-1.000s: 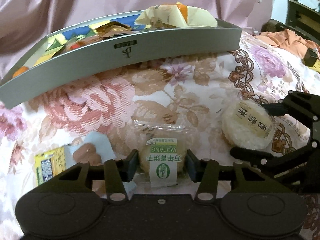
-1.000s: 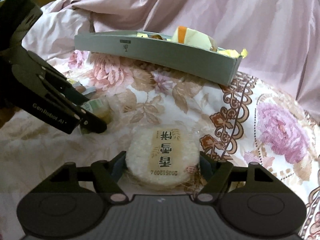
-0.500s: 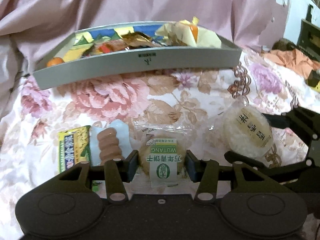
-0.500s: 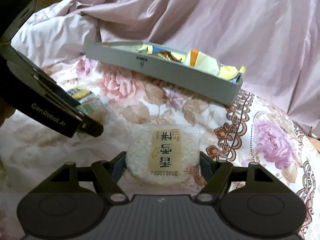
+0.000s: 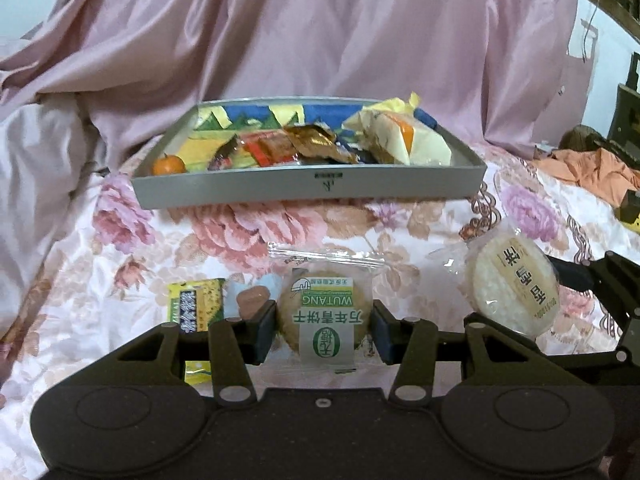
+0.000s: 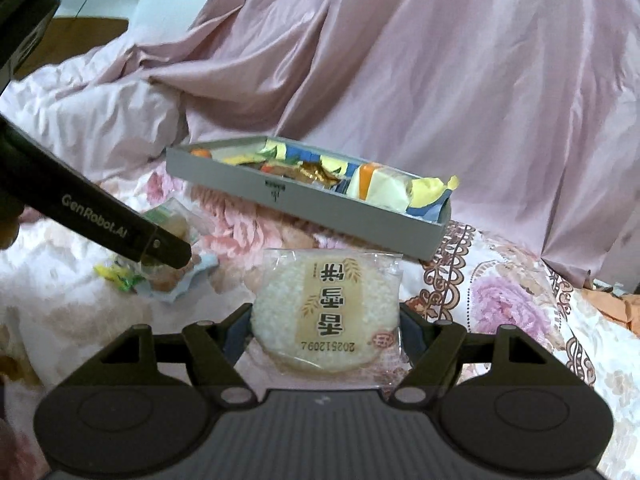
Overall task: Organize snacks
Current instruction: 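Close the left tool on the pastry while the right grasps the rice cake, then lift the pastry and rice cake and carry both over the grey box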
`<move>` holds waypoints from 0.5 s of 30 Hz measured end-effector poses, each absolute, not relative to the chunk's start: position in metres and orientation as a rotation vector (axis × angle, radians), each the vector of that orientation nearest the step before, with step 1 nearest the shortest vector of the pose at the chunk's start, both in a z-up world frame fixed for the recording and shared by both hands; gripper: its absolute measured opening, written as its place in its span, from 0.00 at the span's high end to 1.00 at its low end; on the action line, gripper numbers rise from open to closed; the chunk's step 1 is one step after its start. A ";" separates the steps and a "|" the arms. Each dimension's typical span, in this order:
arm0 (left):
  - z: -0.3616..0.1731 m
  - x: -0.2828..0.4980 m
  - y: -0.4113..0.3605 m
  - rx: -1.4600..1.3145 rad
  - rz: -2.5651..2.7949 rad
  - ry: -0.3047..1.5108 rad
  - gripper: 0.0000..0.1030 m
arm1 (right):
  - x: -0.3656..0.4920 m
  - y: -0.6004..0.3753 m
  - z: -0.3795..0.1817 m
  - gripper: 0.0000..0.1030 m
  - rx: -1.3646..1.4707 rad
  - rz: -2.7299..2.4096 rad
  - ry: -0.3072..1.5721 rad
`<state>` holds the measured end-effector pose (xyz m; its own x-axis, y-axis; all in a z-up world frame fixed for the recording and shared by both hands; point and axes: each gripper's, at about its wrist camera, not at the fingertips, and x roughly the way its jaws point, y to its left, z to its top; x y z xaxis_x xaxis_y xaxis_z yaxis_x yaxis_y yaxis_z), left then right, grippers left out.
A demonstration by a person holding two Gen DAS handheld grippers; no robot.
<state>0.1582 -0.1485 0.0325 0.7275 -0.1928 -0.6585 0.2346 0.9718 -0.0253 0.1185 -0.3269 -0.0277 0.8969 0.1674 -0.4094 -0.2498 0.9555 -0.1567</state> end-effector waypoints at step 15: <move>0.054 0.173 -0.143 0.032 -0.194 0.664 0.51 | 0.120 -0.333 -0.016 0.25 -0.143 0.212 0.331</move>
<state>0.1733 -0.1430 0.0543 0.7701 -0.1682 -0.6154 0.1888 0.9815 -0.0321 0.1201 -0.3328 -0.0156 0.9238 0.1826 -0.3365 -0.2294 0.9677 -0.1046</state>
